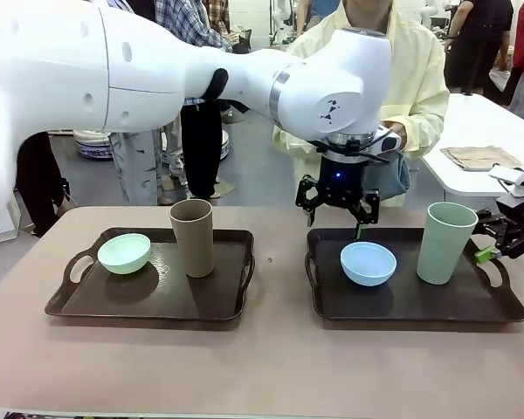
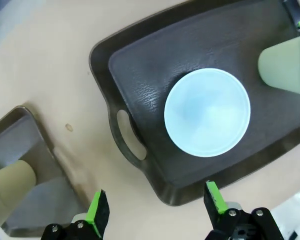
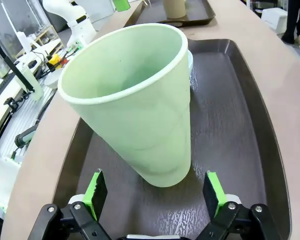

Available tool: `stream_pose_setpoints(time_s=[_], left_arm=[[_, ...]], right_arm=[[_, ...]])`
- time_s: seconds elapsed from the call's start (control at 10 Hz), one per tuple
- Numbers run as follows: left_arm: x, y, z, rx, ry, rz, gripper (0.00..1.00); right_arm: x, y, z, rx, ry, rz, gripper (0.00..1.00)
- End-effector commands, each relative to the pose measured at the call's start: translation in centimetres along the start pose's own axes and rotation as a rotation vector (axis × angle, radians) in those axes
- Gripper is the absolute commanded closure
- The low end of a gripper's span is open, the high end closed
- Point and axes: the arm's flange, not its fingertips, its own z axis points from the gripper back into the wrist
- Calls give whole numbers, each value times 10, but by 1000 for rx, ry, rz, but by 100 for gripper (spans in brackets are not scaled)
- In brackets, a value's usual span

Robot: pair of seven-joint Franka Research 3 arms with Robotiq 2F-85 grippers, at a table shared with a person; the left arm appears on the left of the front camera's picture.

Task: Set up a tray with a mat and arrange the tableware.
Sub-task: Pick up the Picnic Bowl and Reusable plastic cup from the Handle tray in front of the human's position and hold them in the air.

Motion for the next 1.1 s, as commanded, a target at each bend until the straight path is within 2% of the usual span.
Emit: stream_pose_setpoints(time_s=[0.0, 0.4, 1.0], left_arm=[[9, -2, -7, -19, 1, 55, 0], [21, -3, -29, -8, 40, 87, 0], [27, 1, -36, -19, 58, 103, 0]], right_arm=[[6, -10, -6, 2, -38, 26, 0], [5, -8, -25, -84, -75, 126, 0], [8, 4, -44, -77, -65, 205, 0]])
